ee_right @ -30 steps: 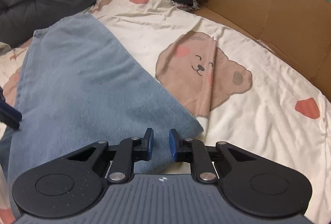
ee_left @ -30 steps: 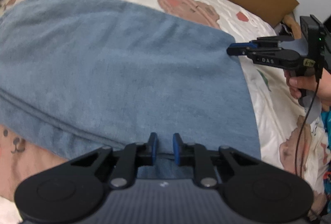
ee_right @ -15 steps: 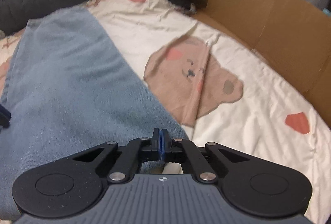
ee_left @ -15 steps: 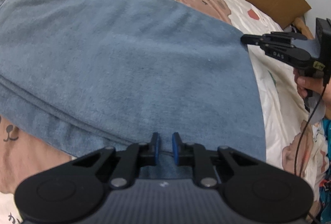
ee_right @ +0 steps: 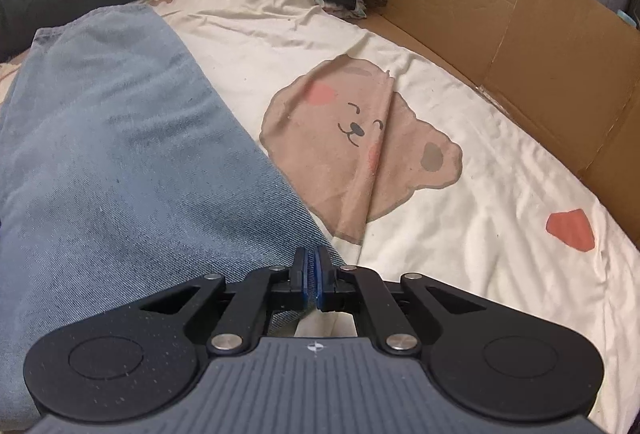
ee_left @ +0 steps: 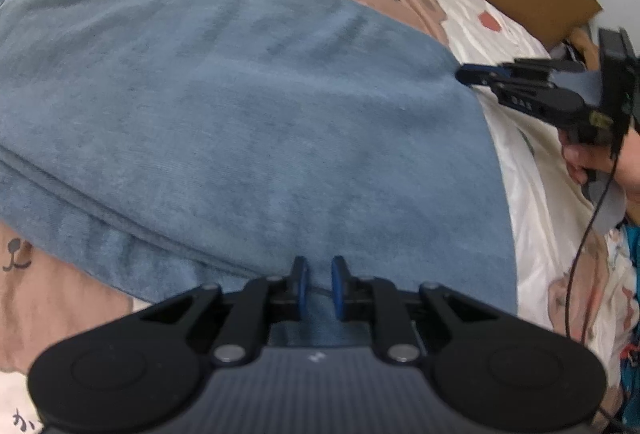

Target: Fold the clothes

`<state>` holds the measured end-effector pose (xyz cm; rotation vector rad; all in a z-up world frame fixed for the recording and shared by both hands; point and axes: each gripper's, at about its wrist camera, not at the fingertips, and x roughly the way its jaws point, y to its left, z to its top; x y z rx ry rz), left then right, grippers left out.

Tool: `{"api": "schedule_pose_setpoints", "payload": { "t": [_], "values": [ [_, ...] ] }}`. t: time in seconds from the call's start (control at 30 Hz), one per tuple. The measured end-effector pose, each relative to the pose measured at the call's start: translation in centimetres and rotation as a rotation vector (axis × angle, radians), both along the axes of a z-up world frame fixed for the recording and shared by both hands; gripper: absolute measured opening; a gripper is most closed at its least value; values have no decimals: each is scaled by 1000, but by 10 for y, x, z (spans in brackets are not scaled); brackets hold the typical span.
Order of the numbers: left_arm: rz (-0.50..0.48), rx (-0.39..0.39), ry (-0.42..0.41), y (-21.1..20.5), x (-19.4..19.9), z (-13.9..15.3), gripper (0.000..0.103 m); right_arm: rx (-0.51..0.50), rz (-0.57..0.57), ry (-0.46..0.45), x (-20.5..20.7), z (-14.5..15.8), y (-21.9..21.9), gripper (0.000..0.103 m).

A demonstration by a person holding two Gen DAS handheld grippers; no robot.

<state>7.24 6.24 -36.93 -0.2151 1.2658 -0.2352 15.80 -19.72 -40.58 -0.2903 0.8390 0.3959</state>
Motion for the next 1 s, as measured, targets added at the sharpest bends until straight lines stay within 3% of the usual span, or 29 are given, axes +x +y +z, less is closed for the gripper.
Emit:
{"api": "schedule_pose_setpoints", "payload": {
  "t": [0.13,0.4,0.73,1.0],
  "values": [
    [-20,-7,22,-1,-10,0,14,55,1,40,-6,6,0,11],
    [1,-26,17,6,-26,9,14,64,32,69,-43,10,9,31],
    [-45,-82,38,16,-31,16,12,130,137,103,-106,18,41,34],
    [-87,-84,68,14,-31,8,12,152,118,117,-144,20,57,34]
  ]
}}
